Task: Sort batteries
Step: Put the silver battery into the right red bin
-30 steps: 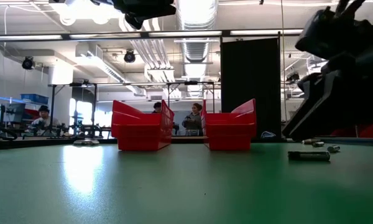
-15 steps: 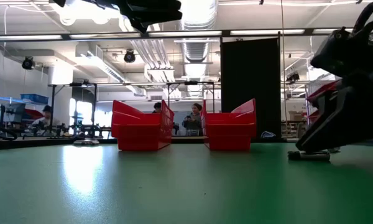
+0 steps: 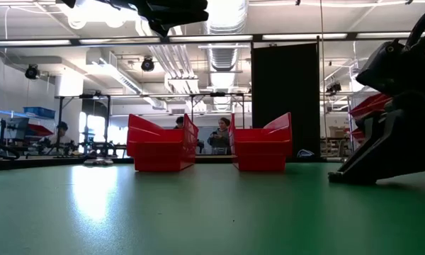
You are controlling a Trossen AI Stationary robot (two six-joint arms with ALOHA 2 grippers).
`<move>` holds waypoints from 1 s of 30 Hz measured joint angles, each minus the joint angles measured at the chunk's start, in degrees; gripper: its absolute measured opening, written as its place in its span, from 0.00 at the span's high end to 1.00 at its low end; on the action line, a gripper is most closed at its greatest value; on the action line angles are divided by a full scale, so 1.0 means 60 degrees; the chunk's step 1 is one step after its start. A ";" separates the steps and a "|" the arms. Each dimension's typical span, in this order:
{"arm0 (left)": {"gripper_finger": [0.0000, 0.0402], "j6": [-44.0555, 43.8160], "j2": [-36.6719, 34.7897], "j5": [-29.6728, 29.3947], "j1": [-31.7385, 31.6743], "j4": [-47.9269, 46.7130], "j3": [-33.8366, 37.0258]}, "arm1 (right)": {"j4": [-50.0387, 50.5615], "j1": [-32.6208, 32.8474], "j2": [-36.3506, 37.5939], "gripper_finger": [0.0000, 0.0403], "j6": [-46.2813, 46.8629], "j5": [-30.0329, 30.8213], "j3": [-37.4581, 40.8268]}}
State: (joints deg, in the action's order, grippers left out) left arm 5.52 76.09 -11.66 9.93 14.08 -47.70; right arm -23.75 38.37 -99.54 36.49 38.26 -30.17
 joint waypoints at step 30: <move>0.63 0.0760 -0.0992 0.0029 0.0101 -0.0177 0.0091 | 0.3551 -0.0873 0.0312 0.93 -0.0676 -0.2209 -0.1567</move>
State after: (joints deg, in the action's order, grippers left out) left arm 10.08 70.14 -11.49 10.54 13.02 -47.15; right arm -2.44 33.13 -97.67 32.43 25.00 -39.58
